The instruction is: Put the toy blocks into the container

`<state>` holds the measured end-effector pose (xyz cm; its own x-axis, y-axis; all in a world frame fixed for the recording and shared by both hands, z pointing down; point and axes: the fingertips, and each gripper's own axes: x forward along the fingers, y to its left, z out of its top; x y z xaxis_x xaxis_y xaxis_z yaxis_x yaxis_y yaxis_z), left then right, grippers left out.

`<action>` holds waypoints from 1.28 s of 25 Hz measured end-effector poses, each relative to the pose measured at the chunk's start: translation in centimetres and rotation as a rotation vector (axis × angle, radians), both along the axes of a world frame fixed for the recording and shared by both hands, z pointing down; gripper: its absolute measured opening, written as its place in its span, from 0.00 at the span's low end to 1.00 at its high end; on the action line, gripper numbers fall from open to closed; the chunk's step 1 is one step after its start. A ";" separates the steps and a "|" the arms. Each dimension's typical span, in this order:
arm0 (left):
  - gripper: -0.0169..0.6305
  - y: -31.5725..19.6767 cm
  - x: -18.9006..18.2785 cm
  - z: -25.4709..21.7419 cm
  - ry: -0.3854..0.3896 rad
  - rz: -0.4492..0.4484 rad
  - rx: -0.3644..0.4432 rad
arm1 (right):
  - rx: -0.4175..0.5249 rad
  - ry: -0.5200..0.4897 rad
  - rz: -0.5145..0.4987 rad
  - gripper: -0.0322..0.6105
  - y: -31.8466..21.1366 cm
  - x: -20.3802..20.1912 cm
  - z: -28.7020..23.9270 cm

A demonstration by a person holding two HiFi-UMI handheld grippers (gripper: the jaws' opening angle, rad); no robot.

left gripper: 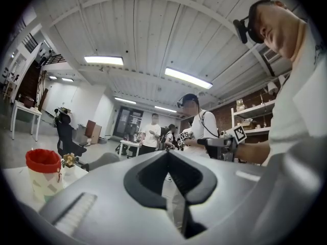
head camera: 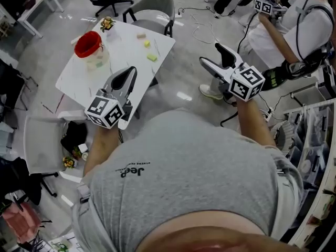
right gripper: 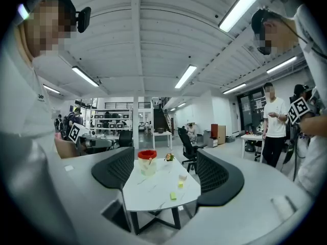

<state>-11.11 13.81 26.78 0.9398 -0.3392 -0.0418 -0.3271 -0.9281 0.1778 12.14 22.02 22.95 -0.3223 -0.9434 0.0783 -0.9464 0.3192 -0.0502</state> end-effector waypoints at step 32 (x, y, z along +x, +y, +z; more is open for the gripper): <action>0.12 -27.8 25.3 4.6 -0.082 -0.288 -0.090 | -0.110 -0.090 -0.303 0.61 -34.5 23.7 8.0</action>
<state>14.15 -14.03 31.43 0.8033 -0.5911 0.0729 -0.5912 -0.7766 0.2175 35.82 -12.44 30.94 -0.5970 -0.7913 0.1324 -0.7996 0.5732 -0.1792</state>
